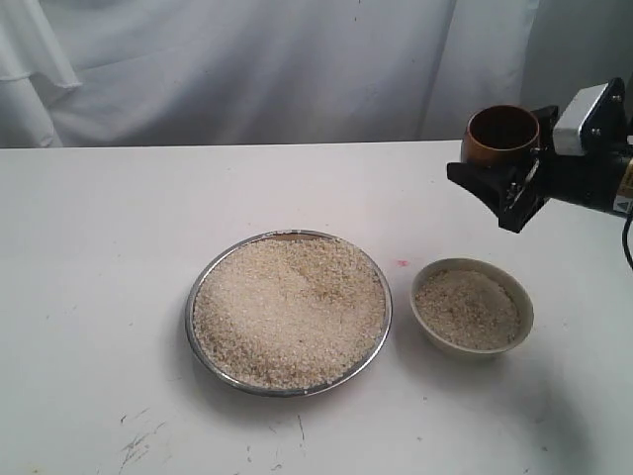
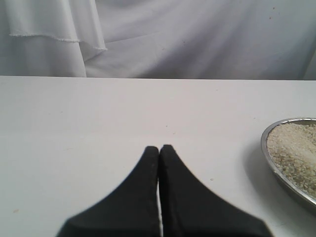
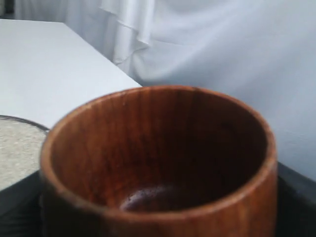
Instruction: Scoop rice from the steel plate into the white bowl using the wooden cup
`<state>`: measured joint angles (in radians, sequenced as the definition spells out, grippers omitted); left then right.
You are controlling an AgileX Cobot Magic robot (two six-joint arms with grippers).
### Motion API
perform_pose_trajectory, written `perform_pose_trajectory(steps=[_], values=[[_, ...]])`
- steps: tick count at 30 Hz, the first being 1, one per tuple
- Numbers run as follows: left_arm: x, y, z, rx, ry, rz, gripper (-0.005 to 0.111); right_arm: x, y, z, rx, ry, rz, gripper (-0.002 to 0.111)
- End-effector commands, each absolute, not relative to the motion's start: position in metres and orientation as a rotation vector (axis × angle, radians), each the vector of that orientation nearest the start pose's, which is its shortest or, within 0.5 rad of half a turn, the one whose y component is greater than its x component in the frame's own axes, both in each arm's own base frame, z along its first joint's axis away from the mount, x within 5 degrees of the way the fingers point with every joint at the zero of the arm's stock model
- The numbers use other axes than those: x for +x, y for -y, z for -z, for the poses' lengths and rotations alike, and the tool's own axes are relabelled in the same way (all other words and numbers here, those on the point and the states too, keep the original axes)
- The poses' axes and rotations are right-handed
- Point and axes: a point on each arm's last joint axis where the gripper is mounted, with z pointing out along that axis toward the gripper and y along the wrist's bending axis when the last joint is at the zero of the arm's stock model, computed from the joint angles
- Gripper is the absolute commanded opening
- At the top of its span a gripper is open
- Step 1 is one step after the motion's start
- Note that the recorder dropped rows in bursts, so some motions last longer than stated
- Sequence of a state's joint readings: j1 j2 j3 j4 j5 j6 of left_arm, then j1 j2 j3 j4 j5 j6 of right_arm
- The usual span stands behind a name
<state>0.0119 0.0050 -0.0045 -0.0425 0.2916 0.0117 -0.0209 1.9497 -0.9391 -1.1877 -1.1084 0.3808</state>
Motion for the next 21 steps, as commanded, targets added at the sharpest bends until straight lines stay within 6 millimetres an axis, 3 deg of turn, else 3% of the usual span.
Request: perform_pose_trajectory(steps=[1,12,21], values=[[0.055,0.001,-0.187,-0.030,-1.768,0.027,0.000,0.385,-0.055,-0.155,-0.888,-1.460,-0.531,0.019],[0.055,0.001,-0.187,-0.030,-1.768,0.027,0.000,0.434,-0.054,-0.086,-0.819,-1.461,-0.646,0.019],[0.055,0.001,-0.187,-0.030,-1.768,0.027,0.000,0.455,-0.067,-0.058,-0.813,-1.483,-0.736,0.019]])
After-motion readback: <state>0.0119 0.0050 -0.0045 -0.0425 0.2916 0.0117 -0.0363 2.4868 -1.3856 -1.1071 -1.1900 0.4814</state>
